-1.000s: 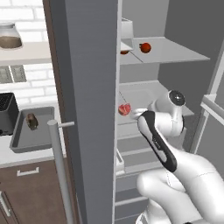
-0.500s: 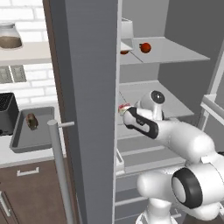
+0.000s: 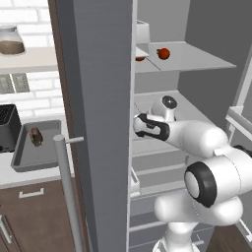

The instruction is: Place one tomato and one steak in each tupperware on the nearby counter, to pack two identical lunches.

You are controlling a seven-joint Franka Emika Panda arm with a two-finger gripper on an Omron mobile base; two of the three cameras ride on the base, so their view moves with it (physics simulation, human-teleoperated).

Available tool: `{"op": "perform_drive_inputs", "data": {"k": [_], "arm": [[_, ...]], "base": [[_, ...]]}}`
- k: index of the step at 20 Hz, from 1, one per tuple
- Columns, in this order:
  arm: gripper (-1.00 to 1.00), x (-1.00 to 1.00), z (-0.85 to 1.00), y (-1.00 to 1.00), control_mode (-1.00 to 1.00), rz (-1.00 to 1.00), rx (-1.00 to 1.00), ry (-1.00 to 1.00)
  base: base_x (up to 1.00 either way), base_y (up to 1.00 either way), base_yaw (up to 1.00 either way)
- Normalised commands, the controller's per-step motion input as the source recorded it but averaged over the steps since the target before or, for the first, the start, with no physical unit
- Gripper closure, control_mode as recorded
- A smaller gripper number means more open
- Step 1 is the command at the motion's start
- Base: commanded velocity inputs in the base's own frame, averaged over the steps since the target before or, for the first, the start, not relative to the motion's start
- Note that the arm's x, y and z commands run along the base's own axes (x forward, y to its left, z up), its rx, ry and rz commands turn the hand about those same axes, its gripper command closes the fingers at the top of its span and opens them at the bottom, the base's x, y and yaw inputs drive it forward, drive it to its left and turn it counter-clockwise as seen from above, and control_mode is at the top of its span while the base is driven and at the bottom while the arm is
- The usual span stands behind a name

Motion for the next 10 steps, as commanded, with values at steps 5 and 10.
{"op": "perform_drive_inputs", "data": {"k": [5, 10], "arm": [[-1.00, 0.22, -0.13, 0.00, -1.00, 0.00, 0.00, 0.08], [-1.00, 0.40, -0.31, 0.07, -1.00, 0.00, -0.01, 0.02]], "base": [[0.00, 0.00, 0.00], [0.00, 0.00, 0.00]]}}
